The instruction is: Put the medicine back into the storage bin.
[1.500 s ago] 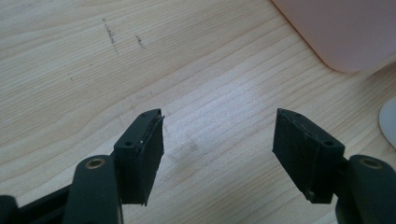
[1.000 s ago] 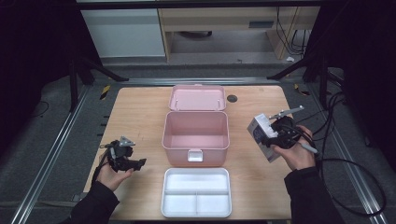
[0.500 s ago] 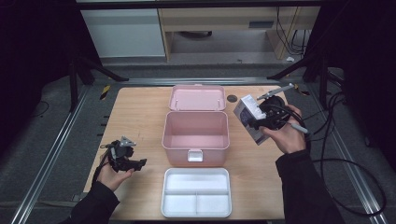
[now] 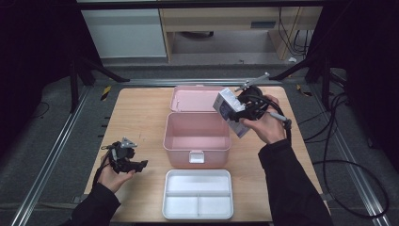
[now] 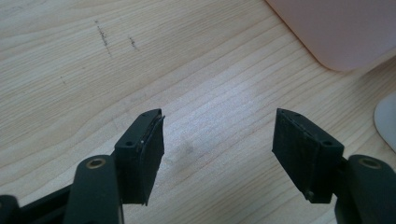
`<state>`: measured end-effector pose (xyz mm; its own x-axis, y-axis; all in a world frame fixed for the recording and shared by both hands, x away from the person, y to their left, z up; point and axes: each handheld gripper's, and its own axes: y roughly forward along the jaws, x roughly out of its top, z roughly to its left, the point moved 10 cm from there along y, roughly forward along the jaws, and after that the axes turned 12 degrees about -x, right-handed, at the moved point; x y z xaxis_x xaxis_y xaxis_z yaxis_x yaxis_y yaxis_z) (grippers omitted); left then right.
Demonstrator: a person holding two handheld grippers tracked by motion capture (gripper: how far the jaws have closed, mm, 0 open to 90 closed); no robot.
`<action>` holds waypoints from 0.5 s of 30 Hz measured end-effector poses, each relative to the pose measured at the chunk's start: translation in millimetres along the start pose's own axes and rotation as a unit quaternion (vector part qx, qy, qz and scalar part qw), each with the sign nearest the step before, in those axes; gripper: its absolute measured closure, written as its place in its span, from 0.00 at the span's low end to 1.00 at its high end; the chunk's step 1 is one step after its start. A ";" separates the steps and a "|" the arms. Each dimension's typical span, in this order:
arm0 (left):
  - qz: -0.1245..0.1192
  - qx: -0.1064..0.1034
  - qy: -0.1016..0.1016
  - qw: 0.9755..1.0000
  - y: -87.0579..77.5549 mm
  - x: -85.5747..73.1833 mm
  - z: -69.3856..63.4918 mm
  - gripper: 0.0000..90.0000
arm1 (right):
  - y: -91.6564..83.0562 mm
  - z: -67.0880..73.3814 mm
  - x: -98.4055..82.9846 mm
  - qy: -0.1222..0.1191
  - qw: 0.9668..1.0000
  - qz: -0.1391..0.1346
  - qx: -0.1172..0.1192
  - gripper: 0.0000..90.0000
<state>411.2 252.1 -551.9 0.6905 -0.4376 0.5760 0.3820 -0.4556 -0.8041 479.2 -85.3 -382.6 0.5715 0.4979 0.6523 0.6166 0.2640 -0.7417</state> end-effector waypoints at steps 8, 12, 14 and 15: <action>0.000 0.001 0.003 1.000 -0.6 0.1 0.2 0.38 | 19.5 29.7 20.1 -0.025 0.999 -0.005 0.026 0.63; -0.002 0.000 0.004 1.000 -1.4 0.9 -0.3 0.38 | 32.2 44.6 24.2 -0.040 0.999 0.000 0.035 0.63; -0.002 0.000 0.005 1.000 -1.4 0.9 -0.7 0.38 | 39.4 51.5 24.6 -0.046 0.998 0.004 0.040 0.63; -0.002 0.000 0.005 1.000 -1.3 0.8 -0.9 0.38 | 42.7 55.0 24.0 -0.047 0.998 0.008 0.043 0.63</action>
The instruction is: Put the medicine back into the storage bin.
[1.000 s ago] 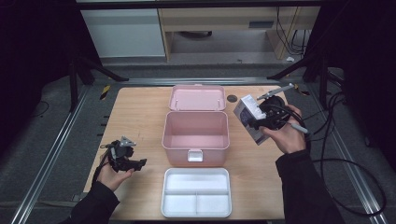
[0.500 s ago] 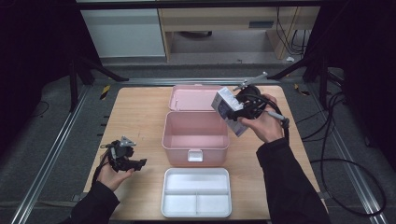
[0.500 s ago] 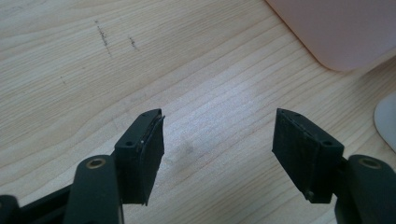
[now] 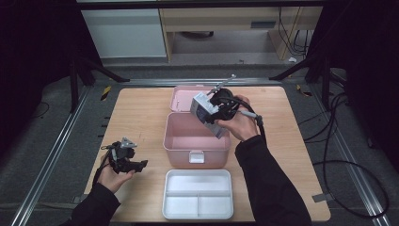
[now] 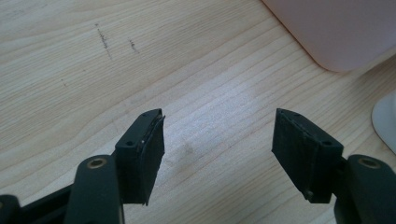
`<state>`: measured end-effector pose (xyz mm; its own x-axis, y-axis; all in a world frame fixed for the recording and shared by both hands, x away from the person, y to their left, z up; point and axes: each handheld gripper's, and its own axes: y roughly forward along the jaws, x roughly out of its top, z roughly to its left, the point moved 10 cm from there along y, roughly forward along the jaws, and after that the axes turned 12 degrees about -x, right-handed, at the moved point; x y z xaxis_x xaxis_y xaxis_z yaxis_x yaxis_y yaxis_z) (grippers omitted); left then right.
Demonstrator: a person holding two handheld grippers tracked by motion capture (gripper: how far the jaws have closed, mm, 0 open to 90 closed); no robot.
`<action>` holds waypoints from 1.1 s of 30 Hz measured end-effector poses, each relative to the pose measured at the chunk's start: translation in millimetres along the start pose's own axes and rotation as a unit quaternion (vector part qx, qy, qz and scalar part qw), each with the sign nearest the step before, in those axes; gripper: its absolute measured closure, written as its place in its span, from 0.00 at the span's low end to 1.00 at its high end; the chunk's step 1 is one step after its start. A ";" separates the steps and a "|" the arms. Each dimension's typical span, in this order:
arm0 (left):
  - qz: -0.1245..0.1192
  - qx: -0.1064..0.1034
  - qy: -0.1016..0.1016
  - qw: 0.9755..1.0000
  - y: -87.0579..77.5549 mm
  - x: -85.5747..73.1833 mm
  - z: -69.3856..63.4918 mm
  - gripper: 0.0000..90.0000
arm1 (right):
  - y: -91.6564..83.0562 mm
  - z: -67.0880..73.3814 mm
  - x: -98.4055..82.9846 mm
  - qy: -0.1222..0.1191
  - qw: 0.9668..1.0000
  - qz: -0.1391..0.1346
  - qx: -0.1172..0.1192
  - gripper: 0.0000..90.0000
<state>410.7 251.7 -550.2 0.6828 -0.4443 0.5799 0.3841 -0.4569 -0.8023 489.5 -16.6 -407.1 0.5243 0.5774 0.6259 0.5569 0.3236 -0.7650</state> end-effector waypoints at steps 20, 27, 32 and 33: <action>0.001 -0.002 0.002 1.000 0.9 -0.2 -0.7 0.38 | 58.7 34.3 -21.8 -0.064 0.995 0.066 0.023 0.62; 0.001 -0.003 0.004 1.000 1.0 0.3 -2.0 0.38 | 74.3 39.4 -31.7 -0.061 0.994 0.080 0.037 0.62; 0.001 -0.004 0.006 1.000 1.1 0.5 -2.7 0.38 | 75.9 39.9 -31.9 -0.062 0.994 0.077 0.039 0.57; 0.001 -0.004 0.006 1.000 1.2 0.5 -2.8 0.38 | 74.2 40.8 -30.1 -0.058 0.995 0.071 0.043 0.57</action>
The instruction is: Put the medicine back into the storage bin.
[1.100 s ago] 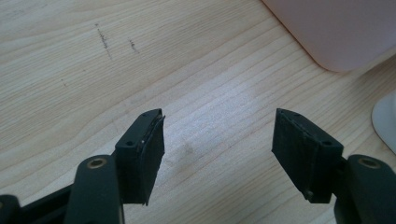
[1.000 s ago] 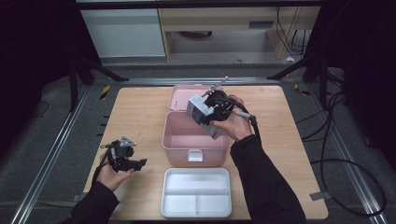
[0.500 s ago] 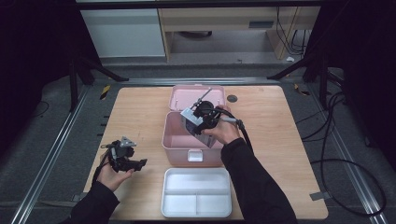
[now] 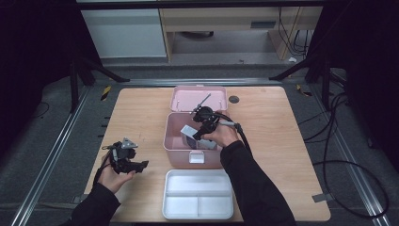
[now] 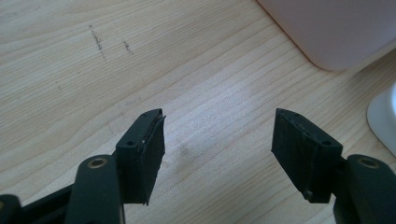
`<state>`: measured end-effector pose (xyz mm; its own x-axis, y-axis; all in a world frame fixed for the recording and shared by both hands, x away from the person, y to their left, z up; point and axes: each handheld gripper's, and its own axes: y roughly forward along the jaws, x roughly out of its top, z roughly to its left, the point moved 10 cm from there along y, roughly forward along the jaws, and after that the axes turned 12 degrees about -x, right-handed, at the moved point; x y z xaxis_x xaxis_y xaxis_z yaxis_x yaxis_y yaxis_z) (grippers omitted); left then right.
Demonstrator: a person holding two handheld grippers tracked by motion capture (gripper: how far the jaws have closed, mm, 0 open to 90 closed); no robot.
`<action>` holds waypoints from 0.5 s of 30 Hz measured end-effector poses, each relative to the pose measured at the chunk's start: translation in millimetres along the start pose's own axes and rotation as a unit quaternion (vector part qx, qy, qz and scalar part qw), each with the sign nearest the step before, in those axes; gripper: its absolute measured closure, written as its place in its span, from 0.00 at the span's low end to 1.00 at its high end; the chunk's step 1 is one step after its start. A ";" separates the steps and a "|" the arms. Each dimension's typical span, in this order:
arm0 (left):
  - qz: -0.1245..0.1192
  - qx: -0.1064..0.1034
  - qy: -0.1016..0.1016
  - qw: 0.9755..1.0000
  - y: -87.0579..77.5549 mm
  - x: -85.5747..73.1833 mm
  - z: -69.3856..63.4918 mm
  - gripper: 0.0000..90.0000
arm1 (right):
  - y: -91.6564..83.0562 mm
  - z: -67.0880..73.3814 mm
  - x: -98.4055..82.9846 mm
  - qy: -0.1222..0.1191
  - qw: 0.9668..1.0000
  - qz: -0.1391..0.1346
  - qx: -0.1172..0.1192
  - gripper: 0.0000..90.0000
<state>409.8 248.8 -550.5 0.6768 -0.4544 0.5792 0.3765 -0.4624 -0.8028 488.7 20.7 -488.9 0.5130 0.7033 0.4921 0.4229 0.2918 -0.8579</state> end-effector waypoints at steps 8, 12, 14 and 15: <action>-0.007 -0.005 0.009 1.000 -2.6 3.1 -3.2 0.40 | -25.1 -2.4 8.1 0.007 0.999 -0.053 -0.012 0.57; -0.012 -0.012 0.024 1.000 -5.0 7.2 -8.8 0.42 | -47.8 -7.6 7.6 0.008 0.996 -0.088 -0.023 0.55; -0.016 -0.021 0.036 0.999 -5.9 9.8 -14.4 0.43 | -60.4 -9.5 6.2 0.010 0.994 -0.105 -0.024 0.55; -0.017 -0.025 0.045 0.999 -6.3 11.3 -17.7 0.43 | -66.6 -10.2 4.5 0.010 0.994 -0.110 -0.024 0.55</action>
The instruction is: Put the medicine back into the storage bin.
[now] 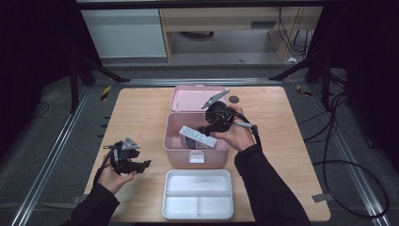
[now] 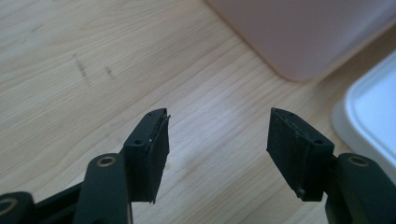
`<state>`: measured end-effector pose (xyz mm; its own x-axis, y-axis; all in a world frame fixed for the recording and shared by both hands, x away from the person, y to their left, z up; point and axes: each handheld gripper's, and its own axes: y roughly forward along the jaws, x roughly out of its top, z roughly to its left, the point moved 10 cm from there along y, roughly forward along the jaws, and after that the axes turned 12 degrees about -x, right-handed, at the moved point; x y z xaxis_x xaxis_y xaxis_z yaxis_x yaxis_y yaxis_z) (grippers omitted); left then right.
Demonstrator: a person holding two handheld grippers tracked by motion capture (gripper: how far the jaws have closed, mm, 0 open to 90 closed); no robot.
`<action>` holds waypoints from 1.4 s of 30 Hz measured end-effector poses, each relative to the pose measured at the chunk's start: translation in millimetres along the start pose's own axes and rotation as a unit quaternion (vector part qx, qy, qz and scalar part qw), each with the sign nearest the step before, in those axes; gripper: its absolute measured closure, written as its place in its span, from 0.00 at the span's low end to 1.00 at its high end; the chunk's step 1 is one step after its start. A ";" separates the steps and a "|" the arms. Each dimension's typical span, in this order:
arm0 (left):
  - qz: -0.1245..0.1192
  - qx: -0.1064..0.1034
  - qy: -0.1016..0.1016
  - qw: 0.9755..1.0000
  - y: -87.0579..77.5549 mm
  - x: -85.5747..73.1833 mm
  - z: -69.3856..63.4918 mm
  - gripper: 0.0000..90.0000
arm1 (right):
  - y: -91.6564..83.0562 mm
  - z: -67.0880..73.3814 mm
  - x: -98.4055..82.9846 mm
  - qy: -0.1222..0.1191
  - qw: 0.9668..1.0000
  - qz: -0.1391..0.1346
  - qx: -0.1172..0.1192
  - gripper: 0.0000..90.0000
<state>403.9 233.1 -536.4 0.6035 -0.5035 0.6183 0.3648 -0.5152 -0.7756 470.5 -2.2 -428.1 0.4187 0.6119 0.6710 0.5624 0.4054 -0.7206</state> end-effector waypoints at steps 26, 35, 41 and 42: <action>0.031 -0.107 0.101 0.989 3.8 13.0 -73.1 0.50 | -66.6 11.6 -104.8 -0.034 0.999 -0.011 -0.003 0.50; 0.079 -0.154 0.163 0.971 8.7 5.8 -106.5 0.59 | -51.5 38.2 -138.9 -0.096 0.995 0.016 0.035 0.54; 0.104 -0.173 0.182 0.962 15.5 -1.4 -120.6 0.67 | -39.6 61.0 -148.1 -0.124 0.989 0.038 0.074 0.60; 0.109 -0.174 0.187 0.961 16.8 -2.6 -122.4 0.68 | -37.7 63.5 -150.0 -0.127 0.988 0.043 0.077 0.61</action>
<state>321.7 140.8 -535.4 0.3183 -0.8056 0.4997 -0.0400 -0.5381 -0.8420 341.2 -66.2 -512.7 0.2558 0.7915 0.5550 0.4090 0.4316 -0.8040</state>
